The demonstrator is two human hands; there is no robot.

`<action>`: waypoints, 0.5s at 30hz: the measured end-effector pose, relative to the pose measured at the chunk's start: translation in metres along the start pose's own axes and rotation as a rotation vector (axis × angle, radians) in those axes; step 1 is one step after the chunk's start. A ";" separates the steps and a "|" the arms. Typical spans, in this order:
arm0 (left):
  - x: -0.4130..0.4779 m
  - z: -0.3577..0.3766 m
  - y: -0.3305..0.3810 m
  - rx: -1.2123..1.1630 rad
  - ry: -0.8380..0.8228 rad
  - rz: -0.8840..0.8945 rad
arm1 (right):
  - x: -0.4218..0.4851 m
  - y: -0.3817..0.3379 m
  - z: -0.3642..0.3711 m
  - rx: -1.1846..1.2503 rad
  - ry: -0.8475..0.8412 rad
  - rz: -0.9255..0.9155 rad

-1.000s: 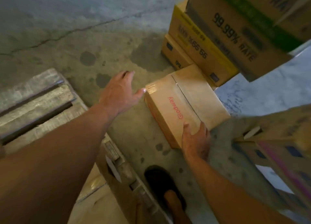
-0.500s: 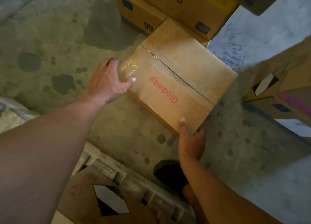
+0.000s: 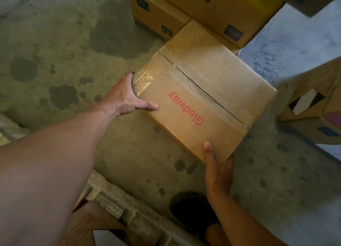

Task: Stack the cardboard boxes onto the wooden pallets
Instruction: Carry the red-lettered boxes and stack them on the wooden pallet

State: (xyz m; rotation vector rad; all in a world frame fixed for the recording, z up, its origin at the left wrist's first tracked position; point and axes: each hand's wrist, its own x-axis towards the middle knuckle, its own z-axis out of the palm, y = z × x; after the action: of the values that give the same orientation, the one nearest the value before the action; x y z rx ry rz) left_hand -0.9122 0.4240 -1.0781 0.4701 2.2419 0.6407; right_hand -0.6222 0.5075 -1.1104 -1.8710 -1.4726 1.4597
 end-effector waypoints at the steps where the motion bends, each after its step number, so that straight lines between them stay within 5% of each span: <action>1: -0.004 0.002 0.000 -0.028 0.009 0.009 | 0.000 0.000 -0.003 -0.003 -0.017 -0.022; 15: -0.184 -0.107 -0.020 -0.187 0.466 -0.071 | -0.075 -0.106 -0.014 -0.073 -0.384 -0.262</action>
State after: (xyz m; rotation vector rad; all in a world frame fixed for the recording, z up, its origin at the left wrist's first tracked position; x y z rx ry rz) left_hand -0.8736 0.2822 -0.9226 0.1540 2.5821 0.9932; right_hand -0.6588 0.4893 -0.9859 -1.4159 -1.8848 1.7149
